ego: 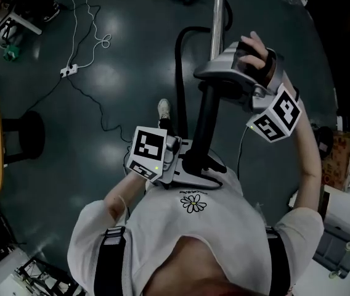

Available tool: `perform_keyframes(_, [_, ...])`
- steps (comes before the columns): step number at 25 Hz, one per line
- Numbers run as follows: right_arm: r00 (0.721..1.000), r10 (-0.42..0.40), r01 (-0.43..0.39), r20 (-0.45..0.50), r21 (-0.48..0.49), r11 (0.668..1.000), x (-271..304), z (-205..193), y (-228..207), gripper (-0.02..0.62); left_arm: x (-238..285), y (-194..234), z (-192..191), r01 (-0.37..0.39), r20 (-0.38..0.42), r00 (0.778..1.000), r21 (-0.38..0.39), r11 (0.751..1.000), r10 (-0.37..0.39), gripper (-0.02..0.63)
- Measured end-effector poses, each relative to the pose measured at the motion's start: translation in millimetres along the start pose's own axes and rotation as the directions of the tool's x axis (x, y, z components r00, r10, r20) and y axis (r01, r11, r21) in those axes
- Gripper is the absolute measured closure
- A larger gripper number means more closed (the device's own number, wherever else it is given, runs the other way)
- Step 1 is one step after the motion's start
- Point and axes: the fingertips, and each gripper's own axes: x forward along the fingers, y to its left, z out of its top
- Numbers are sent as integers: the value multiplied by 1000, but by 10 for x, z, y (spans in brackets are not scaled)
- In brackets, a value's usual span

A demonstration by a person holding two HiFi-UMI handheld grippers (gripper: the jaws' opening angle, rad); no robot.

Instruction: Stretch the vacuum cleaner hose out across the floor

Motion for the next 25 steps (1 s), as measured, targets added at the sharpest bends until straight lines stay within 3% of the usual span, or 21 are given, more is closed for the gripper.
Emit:
perform_keyframes(6, [1000, 10, -8, -29, 78, 997, -658, 730, 734, 445, 777, -688, -542, 49, 37, 998, -115, 992, -45, 477])
perform_keyframes(8, [994, -71, 80, -82, 104, 991, -805, 910, 827, 445, 967, -837, -695, 53, 6, 999, -123, 991, -53, 477])
perform_keyframes(9, [980, -122, 139, -155, 103, 985, -843, 974, 865, 445, 1051, -897, -768, 52, -8, 999, -125, 991, -53, 477])
perform_keyframes(10, [951, -175, 201, -257, 80, 976, -859, 1015, 891, 445, 1122, -951, -828, 51, -18, 998, -125, 991, -54, 477])
perform_keyframes(12, [847, -281, 310, -451, -9, 951, -850, 1092, 900, 443, 1219, -1061, -920, 44, -24, 999, -120, 992, -48, 479])
perform_keyframes(13, [804, -324, 353, -499, -39, 935, -839, 1166, 888, 442, 1253, -1124, -970, 35, -26, 999, -115, 993, -38, 479])
perform_keyframes(14, [779, -365, 396, -510, -51, 917, -836, 1272, 871, 442, 1290, -1197, -1027, 23, -30, 999, -110, 994, -26, 479])
perform_keyframes(16, [757, -459, 487, -465, -68, 871, -861, 1545, 836, 442, 1397, -1368, -1144, 6, -32, 999, -97, 995, -9, 480])
perform_keyframes(18, [752, -533, 537, -387, -108, 837, -858, 1845, 818, 434, 1504, -1560, -1245, -8, -15, 1000, -81, 997, 7, 483])
perform_keyframes(19, [764, -537, 534, -358, -116, 838, -822, 1989, 821, 431, 1530, -1654, -1291, -20, -4, 1000, -77, 997, 20, 483])
perform_keyframes(22, [812, -487, 478, -322, -112, 871, -636, 2304, 864, 431, 1503, -1848, -1405, -67, 32, 997, -79, 995, 70, 485])
perform_keyframes(25, [835, -463, 455, -297, -98, 885, -446, 2529, 895, 431, 1403, -1998, -1497, -101, 62, 992, -90, 991, 107, 483])
